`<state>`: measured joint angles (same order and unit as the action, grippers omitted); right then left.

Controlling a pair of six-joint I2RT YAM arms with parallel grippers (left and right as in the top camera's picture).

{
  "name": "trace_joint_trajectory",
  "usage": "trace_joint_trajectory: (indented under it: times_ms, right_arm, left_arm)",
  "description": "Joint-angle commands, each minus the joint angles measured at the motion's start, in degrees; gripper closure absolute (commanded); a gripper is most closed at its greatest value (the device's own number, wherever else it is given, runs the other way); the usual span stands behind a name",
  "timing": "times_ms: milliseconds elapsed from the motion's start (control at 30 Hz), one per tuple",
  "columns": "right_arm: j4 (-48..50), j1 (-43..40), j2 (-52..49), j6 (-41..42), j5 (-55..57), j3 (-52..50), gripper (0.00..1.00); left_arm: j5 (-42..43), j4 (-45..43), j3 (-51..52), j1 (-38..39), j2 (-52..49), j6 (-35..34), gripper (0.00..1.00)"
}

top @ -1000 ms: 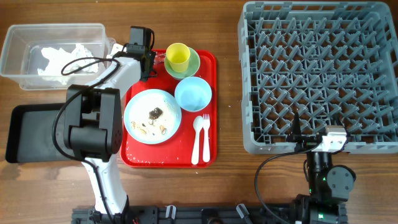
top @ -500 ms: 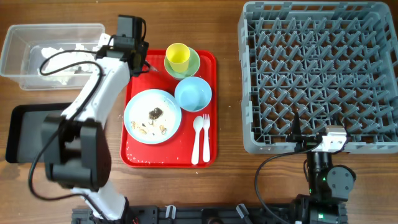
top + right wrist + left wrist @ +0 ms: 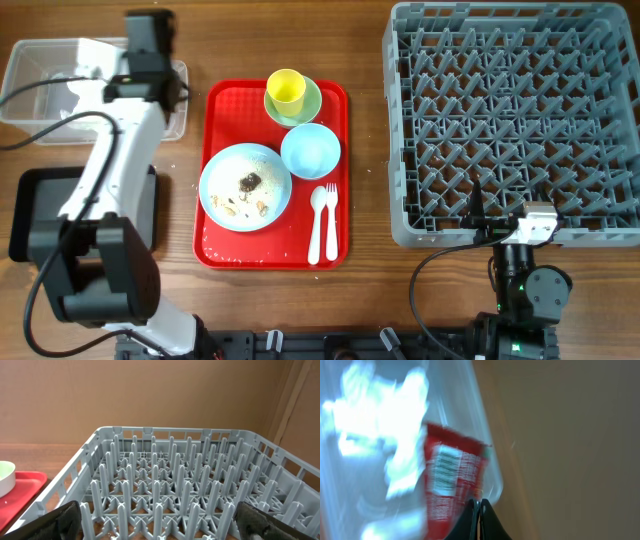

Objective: Sort waste into correct bins and load items into the dishwasher rack
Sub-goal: 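Carry the red wrapper left and release it into the clear bin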

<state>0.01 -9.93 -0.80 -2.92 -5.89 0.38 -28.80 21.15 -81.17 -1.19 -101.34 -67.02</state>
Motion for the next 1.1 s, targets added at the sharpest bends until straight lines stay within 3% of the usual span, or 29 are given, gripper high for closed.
trace_joint_trajectory:
  times_ms: [0,167,200,267,367,433,533,567,633,767,1067]
  right_arm:
    - [0.2,0.2,0.2,-0.5,0.5,-0.1,0.00]
    - [0.2,0.2,0.2,-0.5,0.5,-0.1,0.00]
    - [0.2,0.2,0.2,-0.6,0.5,-0.1,0.00]
    - [0.2,0.2,0.2,-0.5,0.5,-0.1,0.00]
    - [0.2,0.2,0.2,-0.6,0.5,-0.1,0.00]
    - [0.2,0.2,0.2,-0.6,0.5,-0.1,0.00]
    - [0.2,0.2,0.2,-0.5,0.5,-0.1,0.00]
    - [0.2,0.2,0.2,-0.6,0.5,-0.1,0.00]
    - [0.2,0.2,0.2,-0.6,0.5,-0.1,0.00]
    - [0.2,0.2,0.2,-0.5,0.5,-0.1,0.00]
    - [0.2,0.2,0.2,-0.5,0.5,-0.1,0.00]
  left_arm:
    - [0.9,-6.0,-0.2,-6.1,1.3,11.4,0.96]
    - [1.4,-8.0,-0.2,-12.3,-0.2,11.4,0.96]
    - [2.0,-7.5,-0.2,-13.4,-0.7,11.5,0.85]
    - [5.7,-4.9,-0.2,-15.1,-0.9,11.5,0.45]
    - [11.0,-2.5,-0.2,-15.8,0.5,11.5,0.41]
    - [16.3,-0.2,-0.2,-15.8,2.8,11.5,0.43]
    - [26.3,1.2,-0.2,-15.4,5.6,12.6,0.64]
    - [28.0,1.0,-0.2,-15.0,5.6,13.1,0.67]
    - [27.3,2.0,-0.2,-14.3,4.9,13.1,0.71]
    - [29.5,4.3,-0.2,-13.5,1.1,12.6,0.94]
    - [38.4,9.3,-0.2,-13.3,-4.4,12.6,0.96]
